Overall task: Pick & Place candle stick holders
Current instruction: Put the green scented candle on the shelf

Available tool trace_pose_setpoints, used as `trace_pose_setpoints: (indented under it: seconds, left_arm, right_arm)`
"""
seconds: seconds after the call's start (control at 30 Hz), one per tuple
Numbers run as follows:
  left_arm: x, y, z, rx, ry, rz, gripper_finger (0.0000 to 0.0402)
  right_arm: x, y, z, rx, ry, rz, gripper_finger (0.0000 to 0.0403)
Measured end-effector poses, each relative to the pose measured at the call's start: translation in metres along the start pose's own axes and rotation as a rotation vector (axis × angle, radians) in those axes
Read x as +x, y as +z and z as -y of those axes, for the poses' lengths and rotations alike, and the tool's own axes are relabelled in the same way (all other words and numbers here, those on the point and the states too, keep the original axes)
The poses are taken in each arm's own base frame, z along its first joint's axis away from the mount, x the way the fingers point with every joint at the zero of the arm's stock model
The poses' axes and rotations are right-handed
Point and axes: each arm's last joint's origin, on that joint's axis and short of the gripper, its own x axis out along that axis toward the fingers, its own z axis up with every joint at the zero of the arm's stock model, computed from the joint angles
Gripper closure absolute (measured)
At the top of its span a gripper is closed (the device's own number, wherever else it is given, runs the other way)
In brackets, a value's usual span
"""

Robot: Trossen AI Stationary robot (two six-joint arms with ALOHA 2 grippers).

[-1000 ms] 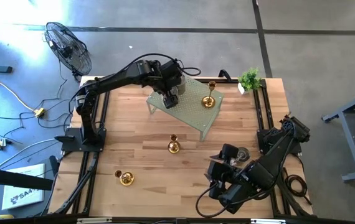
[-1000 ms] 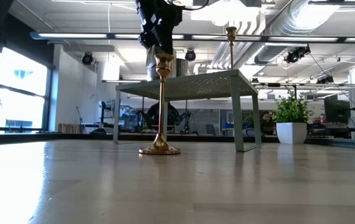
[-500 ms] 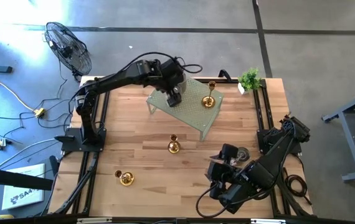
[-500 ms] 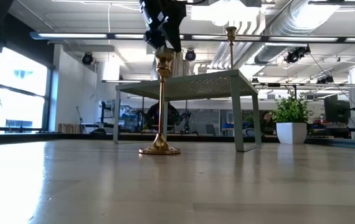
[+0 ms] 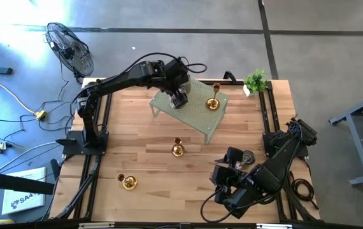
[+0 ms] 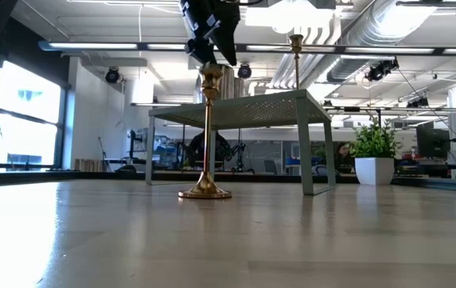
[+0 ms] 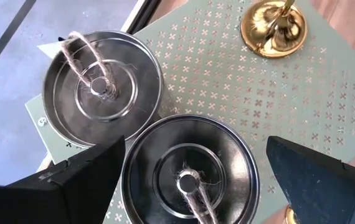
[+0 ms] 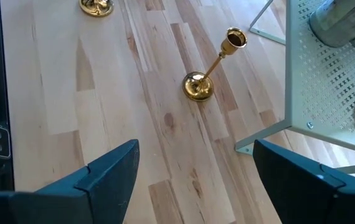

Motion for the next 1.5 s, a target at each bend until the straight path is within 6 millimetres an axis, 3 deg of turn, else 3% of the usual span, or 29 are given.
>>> trace_pose_setpoints:
  seconds: [0.27, 0.57, 0.87, 1.13, 1.5]
  left_arm:
    - [0.0, -0.004, 0.0, 0.001, 0.004, -0.037, 0.002]
    - [-0.002, -0.022, -0.004, -0.063, 0.087, -0.217, 0.002]
    - [-0.003, -0.025, -0.001, -0.123, 0.091, -0.242, 0.002]
    - [-0.01, -0.043, -0.004, -0.19, 0.145, -0.435, 0.002]
    - [-0.011, -0.045, 0.001, -0.706, 0.091, -0.493, 0.002]
  right_arm:
    - [0.0, 0.0, 0.0, -0.004, -0.001, 0.001, 0.0094]
    - [0.0, 0.0, 0.0, -0.057, -0.003, 0.001, 0.0094]
    - [0.009, 0.007, 0.009, -0.086, -0.027, -0.03, 0.0094]
    - [0.015, 0.011, 0.017, -0.113, -0.059, -0.052, 0.0094]
    - [0.03, 0.023, 0.031, -0.178, -0.094, -0.07, 0.0094]
